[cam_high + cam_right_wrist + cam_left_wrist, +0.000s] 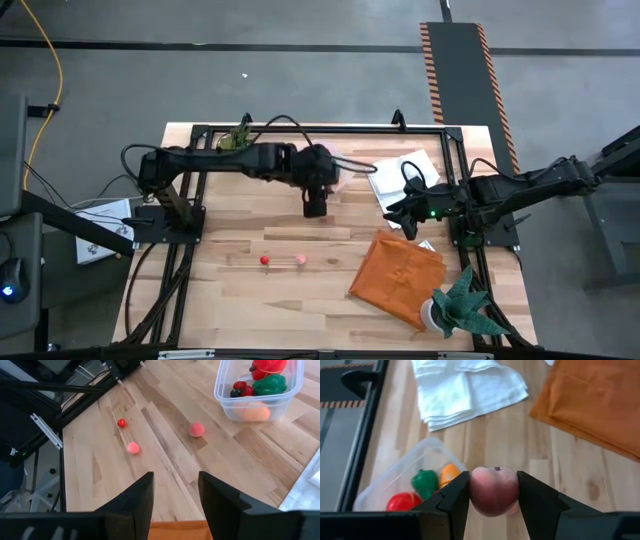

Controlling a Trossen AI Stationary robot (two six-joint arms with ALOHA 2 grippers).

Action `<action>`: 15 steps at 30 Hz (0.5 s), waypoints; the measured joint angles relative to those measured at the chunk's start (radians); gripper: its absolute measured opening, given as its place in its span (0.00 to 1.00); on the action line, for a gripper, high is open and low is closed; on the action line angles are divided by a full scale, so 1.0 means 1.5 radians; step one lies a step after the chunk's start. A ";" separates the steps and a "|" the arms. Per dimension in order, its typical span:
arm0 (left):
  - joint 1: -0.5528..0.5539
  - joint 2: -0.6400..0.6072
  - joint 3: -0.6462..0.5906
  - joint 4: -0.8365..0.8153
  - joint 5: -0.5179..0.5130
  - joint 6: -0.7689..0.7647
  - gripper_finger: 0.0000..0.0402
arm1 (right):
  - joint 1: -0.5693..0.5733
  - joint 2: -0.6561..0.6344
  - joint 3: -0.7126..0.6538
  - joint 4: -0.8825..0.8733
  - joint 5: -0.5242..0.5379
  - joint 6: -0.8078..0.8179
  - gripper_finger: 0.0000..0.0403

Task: Pick and placing Produce into tupperware
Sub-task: Put the bottom pink peach into the transparent bin

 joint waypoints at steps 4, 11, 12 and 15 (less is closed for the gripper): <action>0.014 0.000 0.024 -0.023 0.000 0.000 0.36 | 0.000 0.000 0.000 -0.003 0.000 0.000 0.36; 0.043 0.000 0.066 -0.048 0.001 0.006 0.36 | 0.000 0.000 0.000 -0.004 0.018 0.000 0.36; 0.049 0.000 0.069 -0.052 0.001 0.006 0.36 | 0.000 0.000 0.000 -0.004 0.019 0.000 0.36; 0.067 0.000 0.082 -0.070 0.001 0.005 0.36 | 0.000 0.000 0.000 -0.004 0.019 0.000 0.36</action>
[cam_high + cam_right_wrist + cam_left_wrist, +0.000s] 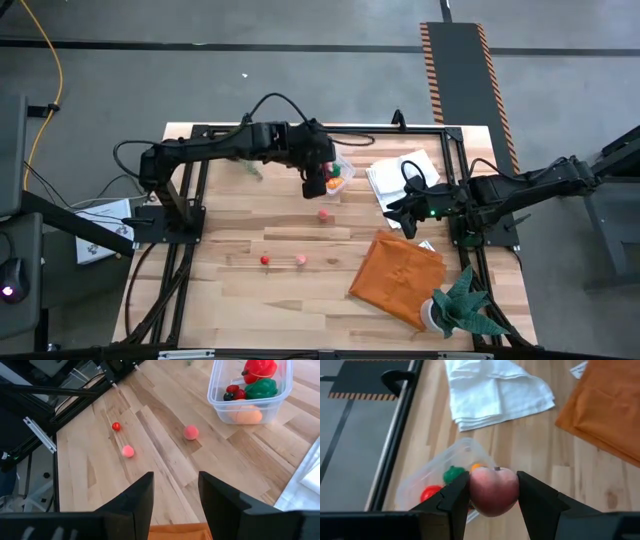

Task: Pick and placing Produce into tupperware
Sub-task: Put the bottom pink peach into the transparent bin

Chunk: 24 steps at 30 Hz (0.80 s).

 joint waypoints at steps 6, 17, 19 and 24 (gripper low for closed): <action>0.043 0.000 0.003 -0.016 0.000 0.000 0.36 | 0.000 0.000 0.000 0.000 0.004 0.000 0.36; 0.144 0.000 0.003 -0.020 0.005 0.000 0.36 | 0.000 0.000 0.000 0.000 0.013 0.011 0.36; 0.162 0.000 0.003 -0.020 0.016 -0.002 0.36 | 0.000 0.000 0.000 0.000 0.013 0.011 0.36; 0.205 0.000 0.003 -0.019 0.036 -0.007 0.36 | 0.000 0.001 0.000 0.000 0.017 0.011 0.36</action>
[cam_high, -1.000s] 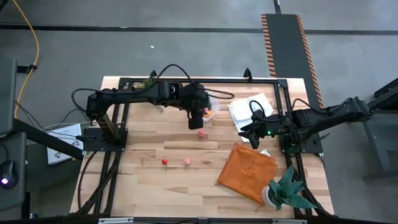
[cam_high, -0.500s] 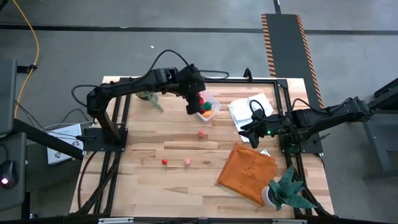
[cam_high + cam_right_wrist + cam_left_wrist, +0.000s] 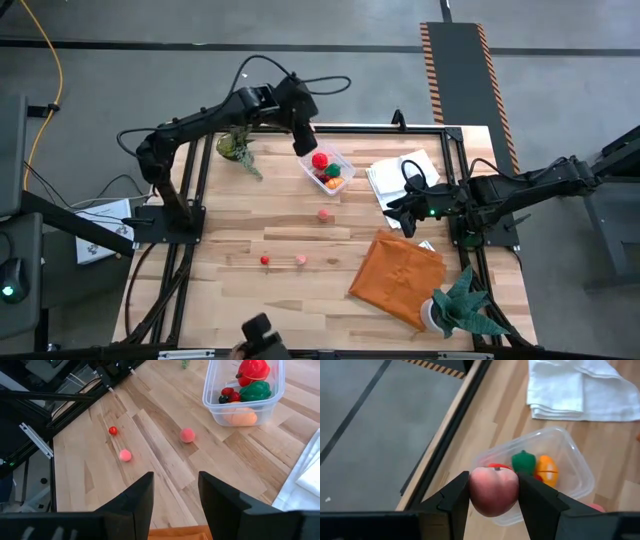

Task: Pick and placing Produce into tupperware
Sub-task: Put the bottom pink peach into the transparent bin

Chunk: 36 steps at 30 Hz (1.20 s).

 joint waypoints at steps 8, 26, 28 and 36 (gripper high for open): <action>0.048 0.001 0.000 0.026 0.010 0.000 0.36 | 0.000 0.000 0.000 0.000 0.020 0.000 0.36; 0.057 0.068 -0.001 0.033 0.088 0.023 0.36 | 0.000 0.000 0.000 0.001 0.031 0.018 0.36; 0.057 0.076 -0.001 0.032 0.108 0.039 0.36 | 0.000 0.000 0.000 0.000 0.031 0.020 0.36; 0.052 0.089 -0.002 0.027 0.154 0.087 0.36 | 0.000 0.000 0.000 0.000 0.032 0.030 0.36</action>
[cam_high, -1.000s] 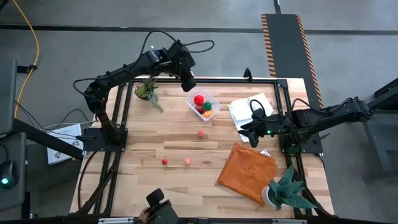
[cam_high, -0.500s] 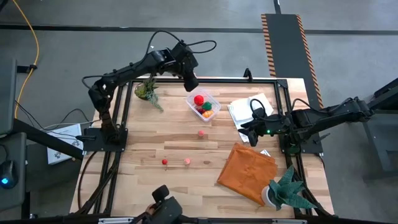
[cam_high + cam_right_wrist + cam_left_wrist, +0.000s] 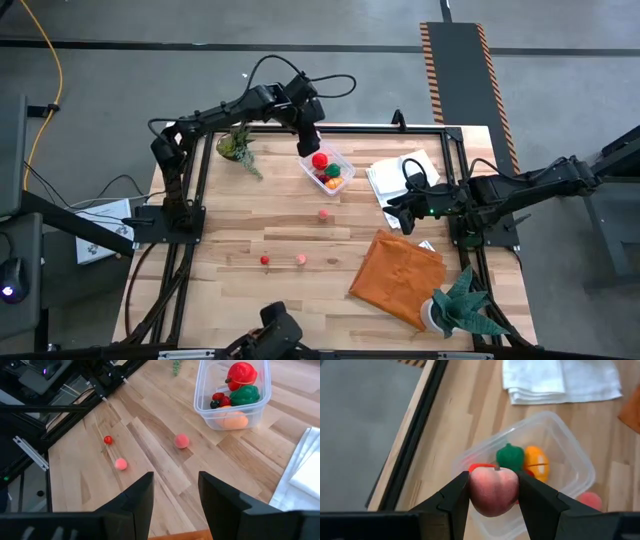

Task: Pick and placing Produce into tupperware
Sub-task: Put the bottom pink peach into the transparent bin

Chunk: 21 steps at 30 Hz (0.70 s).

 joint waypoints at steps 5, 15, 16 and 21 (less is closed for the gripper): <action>-0.001 0.004 0.001 0.000 0.048 0.026 0.36 | 0.000 0.000 0.000 0.000 0.005 0.001 0.36; 0.000 0.008 -0.018 0.003 0.077 0.073 0.36 | 0.000 0.000 0.000 0.000 0.024 0.006 0.36; 0.000 0.008 -0.022 0.004 0.075 0.078 0.36 | 0.000 0.000 0.000 0.000 0.028 0.005 0.36; 0.000 0.008 -0.047 0.008 0.072 0.089 0.36 | 0.000 0.000 0.000 0.000 0.037 0.005 0.36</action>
